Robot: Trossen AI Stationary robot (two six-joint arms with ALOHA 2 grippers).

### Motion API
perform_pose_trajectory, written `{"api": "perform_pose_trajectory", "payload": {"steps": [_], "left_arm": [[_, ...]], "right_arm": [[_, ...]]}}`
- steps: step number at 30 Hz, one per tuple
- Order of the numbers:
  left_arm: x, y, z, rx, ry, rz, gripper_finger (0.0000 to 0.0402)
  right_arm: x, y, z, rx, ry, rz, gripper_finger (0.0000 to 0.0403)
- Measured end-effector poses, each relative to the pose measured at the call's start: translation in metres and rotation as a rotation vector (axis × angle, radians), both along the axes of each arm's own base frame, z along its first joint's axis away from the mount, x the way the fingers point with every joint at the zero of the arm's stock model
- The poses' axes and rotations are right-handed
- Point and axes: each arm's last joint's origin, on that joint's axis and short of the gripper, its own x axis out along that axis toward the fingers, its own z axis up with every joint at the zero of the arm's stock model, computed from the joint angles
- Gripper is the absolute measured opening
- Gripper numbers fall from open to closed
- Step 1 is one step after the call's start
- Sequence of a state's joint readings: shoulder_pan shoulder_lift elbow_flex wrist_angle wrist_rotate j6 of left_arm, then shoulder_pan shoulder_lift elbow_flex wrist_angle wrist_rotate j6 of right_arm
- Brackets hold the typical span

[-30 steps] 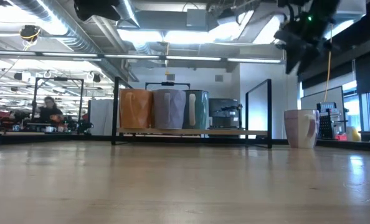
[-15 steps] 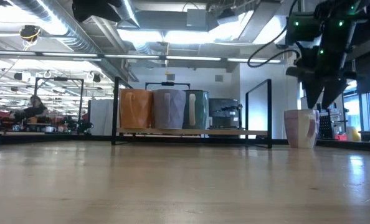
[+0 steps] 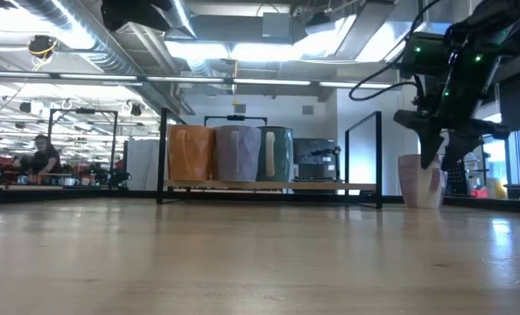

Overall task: Place coffee mugs
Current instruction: Put the purple mug on the shelf

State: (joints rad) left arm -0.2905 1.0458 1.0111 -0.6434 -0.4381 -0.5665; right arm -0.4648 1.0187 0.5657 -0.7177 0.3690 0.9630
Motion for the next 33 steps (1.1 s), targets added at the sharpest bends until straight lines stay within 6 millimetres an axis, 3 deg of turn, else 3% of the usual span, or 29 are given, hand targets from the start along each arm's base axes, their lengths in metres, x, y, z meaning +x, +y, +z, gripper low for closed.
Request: {"api": "perform_pose_trajectory", "payload": {"steps": [11, 25, 33], "left_arm": [[0.000, 0.000, 0.000, 0.000, 0.000, 0.000, 0.0169], [0.000, 0.000, 0.000, 0.000, 0.001, -0.001, 0.0169], [0.000, 0.000, 0.000, 0.000, 0.002, -0.002, 0.0169]], "right_arm": [[-0.001, 0.000, -0.002, -0.024, 0.018, 0.000, 0.0032], [-0.007, 0.003, 0.001, -0.028, 0.073, 0.030, 0.0032], [-0.007, 0.032, 0.011, 0.002, 0.023, 0.115, 0.0032]]}}
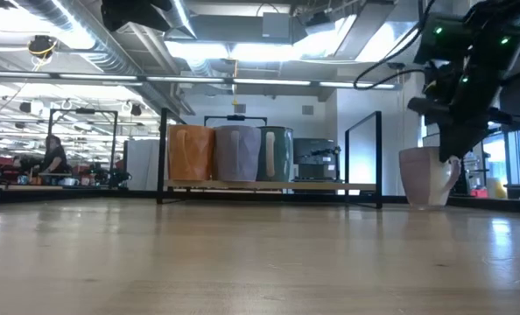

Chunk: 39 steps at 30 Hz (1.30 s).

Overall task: Place coffee mugs
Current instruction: Put the purple mug on the shelf

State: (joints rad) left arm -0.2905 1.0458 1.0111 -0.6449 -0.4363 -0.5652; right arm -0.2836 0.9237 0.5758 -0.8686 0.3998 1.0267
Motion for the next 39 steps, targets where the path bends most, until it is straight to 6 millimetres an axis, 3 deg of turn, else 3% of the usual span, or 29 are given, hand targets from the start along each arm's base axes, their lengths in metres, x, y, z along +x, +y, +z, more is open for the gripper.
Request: {"api": "perform_pose_trajectory", "payload": {"steps": [12, 22, 30, 39], "left_arm": [[0.000, 0.000, 0.000, 0.011, 0.007, -0.017, 0.0169], [0.000, 0.000, 0.000, 0.011, 0.007, -0.017, 0.0169], [-0.001, 0.000, -0.001, 0.014, 0.016, -0.017, 0.0169], [0.000, 0.000, -0.001, 0.014, 0.015, -0.017, 0.0169]], "right_arm": [[0.009, 0.058, -0.001, 0.059, -0.101, 0.179, 0.0032], [0.040, 0.085, -0.007, 0.012, -0.223, 0.306, 0.0032], [0.089, 0.089, 0.016, -0.099, -0.198, 0.361, 0.0032], [0.150, 0.050, 0.042, -0.166, -0.160, 0.294, 0.0032]]}}
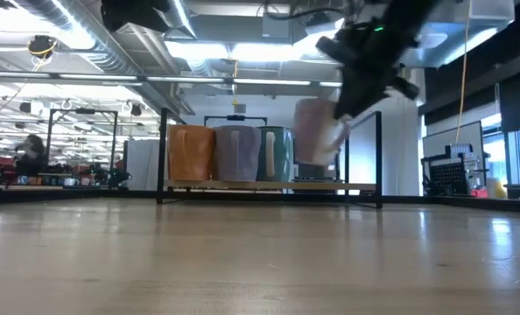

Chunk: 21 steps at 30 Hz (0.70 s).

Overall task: Place coffee mugs
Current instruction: Put the purple mug on the shelf

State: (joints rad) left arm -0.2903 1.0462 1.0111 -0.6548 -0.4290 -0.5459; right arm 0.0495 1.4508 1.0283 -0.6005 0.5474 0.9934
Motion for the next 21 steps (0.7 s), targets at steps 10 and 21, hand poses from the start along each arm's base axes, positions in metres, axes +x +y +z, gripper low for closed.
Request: {"api": "perform_pose_trajectory", "payload": {"steps": [10, 21], "left_arm": [[0.000, 0.000, 0.001, 0.001, -0.004, -0.002, 0.0169], [0.000, 0.000, 0.000, 0.006, -0.002, -0.005, 0.0169]], "right_arm": [[0.038, -0.042, -0.018, 0.060, 0.056, -0.048, 0.0032], [0.043, -0.051, -0.019, 0.071, 0.005, -0.066, 0.0036]]}}
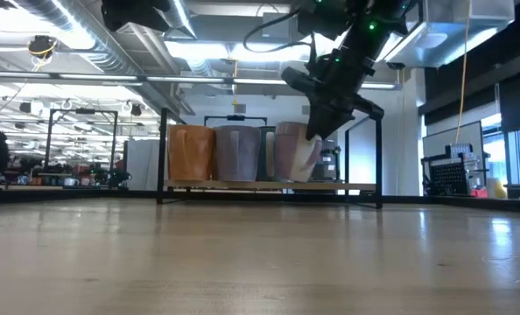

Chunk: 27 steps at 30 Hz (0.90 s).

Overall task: Place coffee mugs
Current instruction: Put the purple mug on the shelf

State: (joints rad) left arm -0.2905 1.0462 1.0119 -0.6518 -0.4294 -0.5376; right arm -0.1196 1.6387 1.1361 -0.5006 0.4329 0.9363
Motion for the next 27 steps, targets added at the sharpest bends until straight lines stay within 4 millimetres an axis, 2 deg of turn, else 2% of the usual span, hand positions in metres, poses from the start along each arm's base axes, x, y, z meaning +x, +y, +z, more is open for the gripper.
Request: {"api": "perform_pose_trajectory", "payload": {"steps": [13, 27], "left_arm": [[0.001, 0.003, 0.000, 0.021, 0.004, 0.004, 0.0169], [0.001, 0.003, 0.001, 0.016, -0.002, 0.001, 0.0169]], "right_arm": [[0.013, -0.002, -0.006, -0.024, -0.065, 0.039, 0.0042], [0.018, -0.003, -0.005, -0.065, -0.101, 0.021, 0.0116]]}}
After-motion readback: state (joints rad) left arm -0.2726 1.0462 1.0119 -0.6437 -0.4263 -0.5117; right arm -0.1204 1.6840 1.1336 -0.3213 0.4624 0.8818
